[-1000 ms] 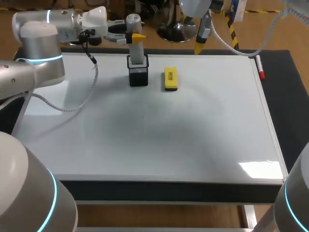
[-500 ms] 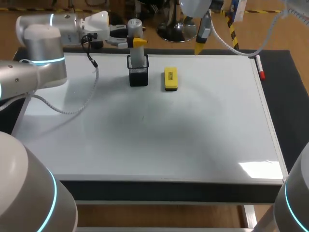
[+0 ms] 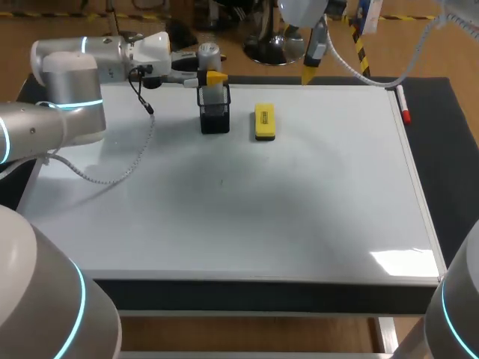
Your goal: Pick up the inspection probe, press it on each red-marked spot on the whiteboard one by one, put down the probe, pick up the eraser, and wipe off all the red marks.
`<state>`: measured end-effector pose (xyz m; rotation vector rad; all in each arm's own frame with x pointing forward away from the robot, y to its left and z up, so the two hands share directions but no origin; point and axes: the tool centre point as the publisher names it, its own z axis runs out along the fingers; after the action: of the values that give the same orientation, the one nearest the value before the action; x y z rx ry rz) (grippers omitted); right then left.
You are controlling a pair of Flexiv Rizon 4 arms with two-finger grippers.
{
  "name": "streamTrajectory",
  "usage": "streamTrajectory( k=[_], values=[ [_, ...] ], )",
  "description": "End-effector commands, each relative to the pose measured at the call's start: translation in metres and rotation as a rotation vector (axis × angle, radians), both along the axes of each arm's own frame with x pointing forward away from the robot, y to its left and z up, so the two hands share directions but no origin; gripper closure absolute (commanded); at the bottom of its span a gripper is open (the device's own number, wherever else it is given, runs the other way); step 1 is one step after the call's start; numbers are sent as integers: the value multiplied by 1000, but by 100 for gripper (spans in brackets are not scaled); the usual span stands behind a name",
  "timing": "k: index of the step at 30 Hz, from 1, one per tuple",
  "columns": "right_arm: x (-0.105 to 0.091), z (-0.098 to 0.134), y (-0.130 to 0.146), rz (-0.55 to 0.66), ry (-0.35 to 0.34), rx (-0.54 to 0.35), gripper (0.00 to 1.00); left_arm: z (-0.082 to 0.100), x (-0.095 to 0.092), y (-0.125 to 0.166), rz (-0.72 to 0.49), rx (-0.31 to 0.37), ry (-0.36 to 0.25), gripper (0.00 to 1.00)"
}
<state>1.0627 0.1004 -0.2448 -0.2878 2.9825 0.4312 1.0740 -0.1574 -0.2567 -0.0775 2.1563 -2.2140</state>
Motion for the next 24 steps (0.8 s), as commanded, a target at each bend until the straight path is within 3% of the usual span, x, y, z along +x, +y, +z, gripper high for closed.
streamTrajectory(
  k=[1,24],
  values=[
    [1,1,0,1,2,-5,0,-8,7,0,-12,-12,5,100],
    [1,1,0,1,2,-5,0,-28,8,0,-9,-5,18,100]
  ],
)
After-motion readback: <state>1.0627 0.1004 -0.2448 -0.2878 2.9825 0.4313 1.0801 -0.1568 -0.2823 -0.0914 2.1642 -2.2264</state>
